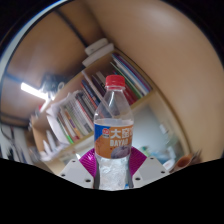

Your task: Pour water

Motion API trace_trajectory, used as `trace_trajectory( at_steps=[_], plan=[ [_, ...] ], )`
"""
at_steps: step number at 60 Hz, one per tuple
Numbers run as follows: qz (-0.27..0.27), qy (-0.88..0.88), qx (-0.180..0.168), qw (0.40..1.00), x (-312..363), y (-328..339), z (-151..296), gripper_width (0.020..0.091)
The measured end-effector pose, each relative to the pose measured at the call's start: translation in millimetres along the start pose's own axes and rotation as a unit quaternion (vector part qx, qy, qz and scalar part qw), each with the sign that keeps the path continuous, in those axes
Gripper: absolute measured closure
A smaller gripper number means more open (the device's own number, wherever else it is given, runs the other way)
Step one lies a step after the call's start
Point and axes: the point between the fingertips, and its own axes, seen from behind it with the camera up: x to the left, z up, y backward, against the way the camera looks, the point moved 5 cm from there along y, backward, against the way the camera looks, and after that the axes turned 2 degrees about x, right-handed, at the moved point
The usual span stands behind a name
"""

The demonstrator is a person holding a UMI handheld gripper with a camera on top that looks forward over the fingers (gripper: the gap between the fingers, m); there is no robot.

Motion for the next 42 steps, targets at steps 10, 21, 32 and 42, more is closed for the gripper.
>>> trace_trajectory(
  at_steps=[10,21,32,42],
  plan=[
    [-0.113,0.177,0.024,0.977,-110,-2,-16,0.0715],
    [-0.156,0.225,0.093,0.957,-207,-1,-86,0.0714],
    [-0.171,0.26,0.144,0.939,-255,1,-137,0.0715],
    [-0.157,0.281,0.13,0.938,-261,9,-147,0.0705]
  ],
)
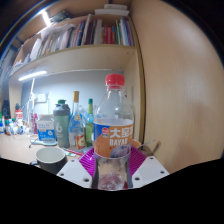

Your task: Pour water

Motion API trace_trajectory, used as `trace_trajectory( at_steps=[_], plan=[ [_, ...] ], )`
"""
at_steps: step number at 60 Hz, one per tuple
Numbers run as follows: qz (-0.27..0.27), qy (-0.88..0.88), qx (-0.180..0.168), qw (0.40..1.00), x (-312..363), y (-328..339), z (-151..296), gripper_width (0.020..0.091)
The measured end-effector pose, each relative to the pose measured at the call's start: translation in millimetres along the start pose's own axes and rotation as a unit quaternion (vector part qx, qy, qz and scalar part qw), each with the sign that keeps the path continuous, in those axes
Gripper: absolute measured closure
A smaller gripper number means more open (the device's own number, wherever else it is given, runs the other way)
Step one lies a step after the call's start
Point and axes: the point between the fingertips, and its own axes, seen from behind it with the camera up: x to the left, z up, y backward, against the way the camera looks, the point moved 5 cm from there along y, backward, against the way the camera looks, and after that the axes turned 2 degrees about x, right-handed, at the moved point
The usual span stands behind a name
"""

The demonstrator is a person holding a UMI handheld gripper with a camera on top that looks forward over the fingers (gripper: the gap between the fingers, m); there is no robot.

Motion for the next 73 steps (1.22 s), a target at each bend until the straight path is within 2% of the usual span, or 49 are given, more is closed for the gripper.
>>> trace_trajectory(
  at_steps=[5,10,20,21,25,26,41,53,61,73],
  plan=[
    [-0.001,0.021,-0.008,1.0,3,3,0,0.0703],
    [-0.008,0.017,-0.004,1.0,3,4,1,0.0671],
    [-0.002,0.039,0.013,0.999,5,5,1,0.0538],
    [-0.003,0.045,0.019,0.999,4,6,1,0.0502],
    [-0.008,0.064,0.037,0.997,2,13,0,0.0267],
    [-0.009,0.067,0.039,0.997,1,18,0,0.0249],
    [-0.027,0.051,0.046,0.997,-2,91,6,0.0259],
    [-0.052,0.021,0.038,0.998,12,188,4,0.0259],
    [-0.049,0.012,0.041,0.998,34,246,-4,0.0257],
    [-0.012,0.003,0.03,0.999,74,306,0,0.0257]
  ],
)
